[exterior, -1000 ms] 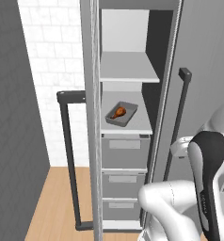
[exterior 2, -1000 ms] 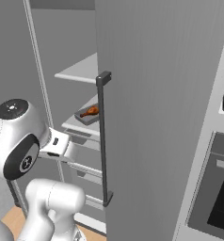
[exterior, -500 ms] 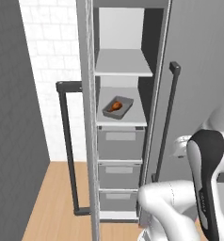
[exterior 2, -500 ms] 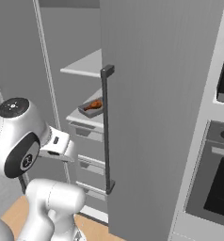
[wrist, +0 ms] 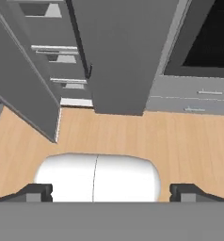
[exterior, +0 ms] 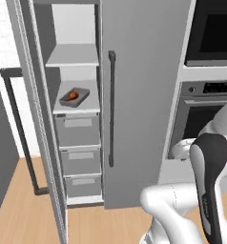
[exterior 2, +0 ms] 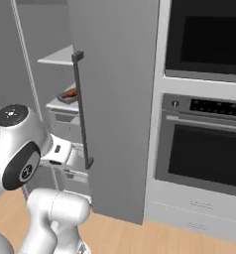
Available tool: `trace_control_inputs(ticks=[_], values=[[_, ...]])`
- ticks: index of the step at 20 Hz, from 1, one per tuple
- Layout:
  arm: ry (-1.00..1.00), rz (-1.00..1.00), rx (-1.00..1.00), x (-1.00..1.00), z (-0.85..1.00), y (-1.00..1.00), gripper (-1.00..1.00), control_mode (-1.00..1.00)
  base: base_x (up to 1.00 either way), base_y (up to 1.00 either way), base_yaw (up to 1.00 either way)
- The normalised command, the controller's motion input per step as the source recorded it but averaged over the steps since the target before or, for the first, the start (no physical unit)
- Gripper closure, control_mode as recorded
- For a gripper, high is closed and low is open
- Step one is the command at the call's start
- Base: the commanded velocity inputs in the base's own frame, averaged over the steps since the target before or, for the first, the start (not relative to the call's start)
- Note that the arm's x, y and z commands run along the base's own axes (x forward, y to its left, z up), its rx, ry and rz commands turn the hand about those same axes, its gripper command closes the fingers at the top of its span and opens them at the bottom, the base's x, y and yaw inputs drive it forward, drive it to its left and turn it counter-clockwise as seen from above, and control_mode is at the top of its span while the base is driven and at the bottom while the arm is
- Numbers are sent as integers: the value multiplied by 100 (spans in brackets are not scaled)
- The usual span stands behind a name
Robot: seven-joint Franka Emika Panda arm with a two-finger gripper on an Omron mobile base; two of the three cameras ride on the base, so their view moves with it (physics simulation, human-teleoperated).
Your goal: Take the meat container that has the chicken drumstick and place it on the second highest rack of the freezer. Then take the vegetable container that has the corn and bell pepper and place it on the highest rack of the freezer.
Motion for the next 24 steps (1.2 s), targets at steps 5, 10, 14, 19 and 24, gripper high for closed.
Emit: trace_control_inputs(ticks=[5,10,14,19,24], values=[[0,0,0,0,0,0,-100,100,0,-96,-69],[0,0,0,0,0,0,-100,100,18,-100,-63],[0,0,0,0,0,0,-100,100,79,-53,-51],[0,0,0,0,0,0,-100,100,100,-27,-43],[0,0,0,0,0,0,-100,100,100,-37,-26]])
